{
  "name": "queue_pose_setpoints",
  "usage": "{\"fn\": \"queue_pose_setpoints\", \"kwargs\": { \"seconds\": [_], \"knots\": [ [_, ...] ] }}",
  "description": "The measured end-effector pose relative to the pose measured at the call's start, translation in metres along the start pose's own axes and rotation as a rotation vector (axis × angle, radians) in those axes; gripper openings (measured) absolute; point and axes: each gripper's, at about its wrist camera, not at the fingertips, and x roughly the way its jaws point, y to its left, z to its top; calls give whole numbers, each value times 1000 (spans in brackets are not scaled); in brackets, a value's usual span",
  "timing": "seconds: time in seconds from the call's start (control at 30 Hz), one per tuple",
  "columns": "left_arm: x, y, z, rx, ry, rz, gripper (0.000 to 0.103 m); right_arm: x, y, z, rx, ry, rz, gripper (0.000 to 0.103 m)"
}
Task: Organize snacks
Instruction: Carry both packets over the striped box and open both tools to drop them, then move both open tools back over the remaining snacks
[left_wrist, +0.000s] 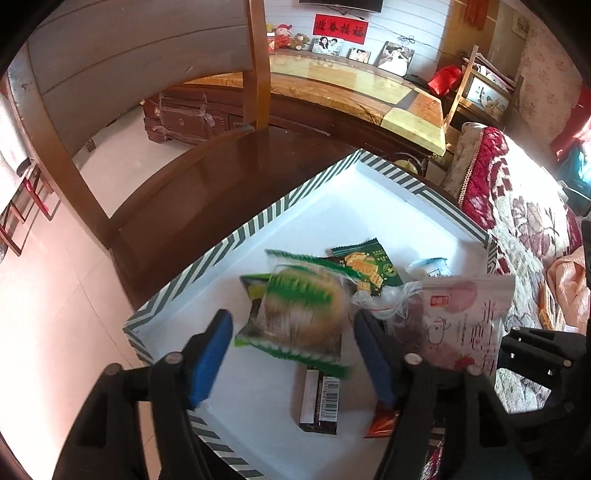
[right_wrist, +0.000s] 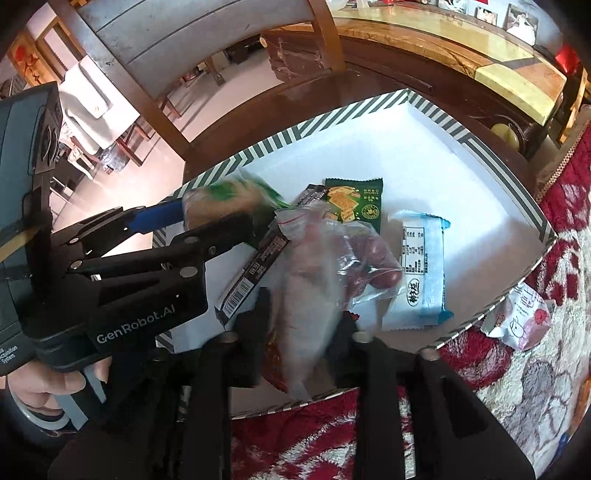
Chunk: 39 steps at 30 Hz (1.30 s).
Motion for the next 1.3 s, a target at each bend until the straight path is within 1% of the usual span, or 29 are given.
{"fn": "queue_pose_setpoints", "kwargs": {
  "seconds": [0.03, 0.07, 0.23, 0.33, 0.47, 0.53, 0.63, 0.73, 0.83, 0.97, 1.07, 1.2, 1.3],
  "knots": [
    [-1, 0, 0, 2, -4, 2, 76, -1, -1, 0, 4, 1, 3, 45],
    [-1, 0, 0, 1, -6, 4, 76, -2, 0, -1, 9, -2, 8, 45],
    [-4, 3, 1, -11, -12, 8, 79, -10, 3, -1, -11, -12, 2, 45],
    [-8, 6, 1, -21, -26, 11, 81, -18, 1, -2, -8, -28, -17, 45],
    [-10, 9, 1, -28, -25, 7, 81, -26, -7, -5, 25, -20, -30, 45],
    [-11, 9, 2, -29, -28, 6, 81, -29, -8, -7, 33, -31, -29, 45],
    [-19, 10, 3, -25, -46, 5, 81, -27, -6, -6, 42, -21, 10, 45],
    [-29, 15, 6, -15, -77, 33, 81, -21, 8, -3, 7, -15, 25, 45],
    [-36, 21, 8, -12, -97, 60, 81, -16, 21, 0, -15, -8, 69, 45],
    [-40, 24, 9, -14, -108, 70, 81, -15, 28, -1, -30, -2, 74, 45],
    [-42, 18, 8, -4, -113, 68, 81, -19, 25, -6, -16, -3, 74, 45],
    [-47, 4, 5, 16, -119, 52, 86, -39, 22, -20, -4, -42, 91, 45],
    [-51, -12, 1, 38, -128, 30, 87, -52, 16, -31, 5, -70, 76, 45]
  ]
}}
